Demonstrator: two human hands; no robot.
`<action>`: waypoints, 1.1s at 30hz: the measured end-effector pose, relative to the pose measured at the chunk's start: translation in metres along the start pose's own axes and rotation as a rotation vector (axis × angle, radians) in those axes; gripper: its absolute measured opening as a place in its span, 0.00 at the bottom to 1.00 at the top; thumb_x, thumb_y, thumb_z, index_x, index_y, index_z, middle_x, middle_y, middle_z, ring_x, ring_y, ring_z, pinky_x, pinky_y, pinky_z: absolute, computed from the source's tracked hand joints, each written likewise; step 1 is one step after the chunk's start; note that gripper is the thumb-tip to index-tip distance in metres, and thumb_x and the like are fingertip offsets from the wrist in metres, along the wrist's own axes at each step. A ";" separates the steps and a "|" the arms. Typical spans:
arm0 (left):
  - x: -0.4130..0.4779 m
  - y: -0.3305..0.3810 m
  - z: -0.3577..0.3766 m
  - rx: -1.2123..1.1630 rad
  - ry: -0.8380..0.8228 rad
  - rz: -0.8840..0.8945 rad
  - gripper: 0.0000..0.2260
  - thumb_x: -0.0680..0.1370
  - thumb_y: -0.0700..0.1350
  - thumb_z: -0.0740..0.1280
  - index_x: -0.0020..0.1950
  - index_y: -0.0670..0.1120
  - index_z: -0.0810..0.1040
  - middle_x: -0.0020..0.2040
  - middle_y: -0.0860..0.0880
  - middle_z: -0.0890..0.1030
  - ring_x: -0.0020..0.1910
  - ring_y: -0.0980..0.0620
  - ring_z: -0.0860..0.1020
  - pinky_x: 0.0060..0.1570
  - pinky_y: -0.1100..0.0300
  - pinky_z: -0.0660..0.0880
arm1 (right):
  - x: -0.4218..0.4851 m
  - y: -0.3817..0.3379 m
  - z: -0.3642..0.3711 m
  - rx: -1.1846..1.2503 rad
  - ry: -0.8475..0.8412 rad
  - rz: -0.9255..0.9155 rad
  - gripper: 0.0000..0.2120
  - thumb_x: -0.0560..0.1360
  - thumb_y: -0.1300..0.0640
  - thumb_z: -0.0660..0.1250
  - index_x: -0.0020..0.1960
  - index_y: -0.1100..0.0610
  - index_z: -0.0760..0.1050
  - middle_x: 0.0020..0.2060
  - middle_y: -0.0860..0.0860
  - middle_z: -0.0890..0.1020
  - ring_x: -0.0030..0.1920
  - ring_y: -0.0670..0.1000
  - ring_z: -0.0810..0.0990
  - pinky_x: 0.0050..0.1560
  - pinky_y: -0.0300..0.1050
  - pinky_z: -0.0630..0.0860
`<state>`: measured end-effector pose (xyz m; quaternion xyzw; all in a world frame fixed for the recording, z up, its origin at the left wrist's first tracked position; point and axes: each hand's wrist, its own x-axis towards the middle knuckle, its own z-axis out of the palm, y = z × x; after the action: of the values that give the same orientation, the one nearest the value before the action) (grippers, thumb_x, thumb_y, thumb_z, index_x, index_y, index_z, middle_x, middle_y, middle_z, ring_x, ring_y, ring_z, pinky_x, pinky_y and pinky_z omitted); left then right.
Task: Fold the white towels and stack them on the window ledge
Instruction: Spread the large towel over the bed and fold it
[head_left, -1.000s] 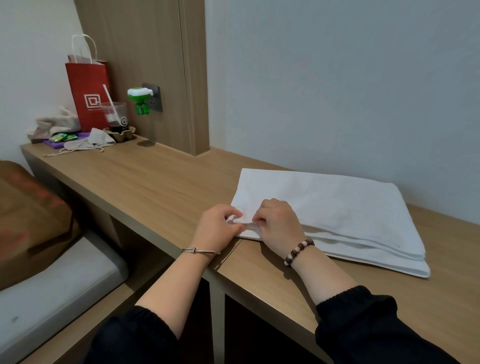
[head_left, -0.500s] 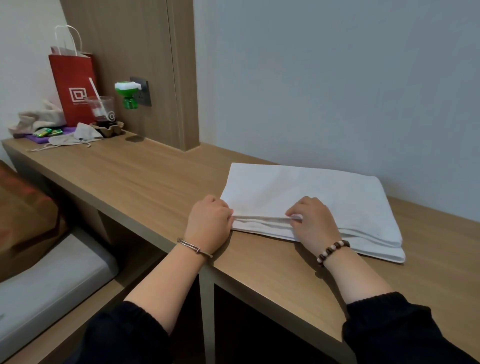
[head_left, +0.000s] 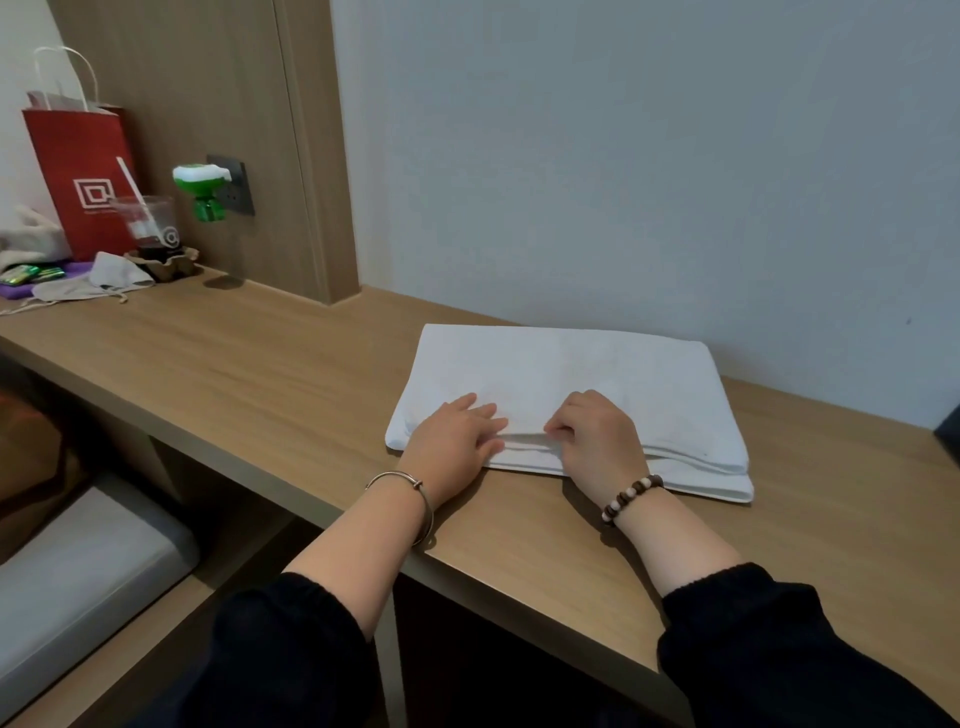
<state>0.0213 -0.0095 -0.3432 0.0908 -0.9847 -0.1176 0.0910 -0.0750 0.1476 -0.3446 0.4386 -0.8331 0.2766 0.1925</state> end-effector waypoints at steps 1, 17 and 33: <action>0.000 0.000 0.000 0.010 0.000 0.006 0.18 0.83 0.49 0.56 0.72 0.52 0.68 0.75 0.55 0.63 0.76 0.53 0.54 0.72 0.56 0.52 | -0.001 -0.002 -0.002 -0.017 0.005 -0.044 0.07 0.63 0.69 0.66 0.31 0.59 0.78 0.30 0.51 0.79 0.34 0.55 0.76 0.35 0.40 0.66; 0.001 -0.007 0.002 -0.010 0.225 0.066 0.07 0.76 0.40 0.66 0.45 0.42 0.84 0.47 0.48 0.81 0.52 0.47 0.75 0.48 0.53 0.72 | -0.017 0.032 -0.026 -0.005 -0.160 0.173 0.05 0.75 0.58 0.68 0.45 0.58 0.83 0.43 0.46 0.74 0.51 0.48 0.70 0.47 0.36 0.61; 0.035 0.057 0.018 -0.177 0.138 0.118 0.06 0.75 0.45 0.70 0.47 0.44 0.84 0.47 0.49 0.80 0.48 0.51 0.76 0.47 0.60 0.70 | -0.026 0.051 -0.046 -0.041 -0.215 0.096 0.09 0.76 0.64 0.65 0.53 0.59 0.82 0.52 0.53 0.82 0.56 0.53 0.76 0.57 0.43 0.70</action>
<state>-0.0253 0.0419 -0.3405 0.0324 -0.9655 -0.1918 0.1731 -0.0994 0.2165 -0.3385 0.4211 -0.8746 0.2197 0.0975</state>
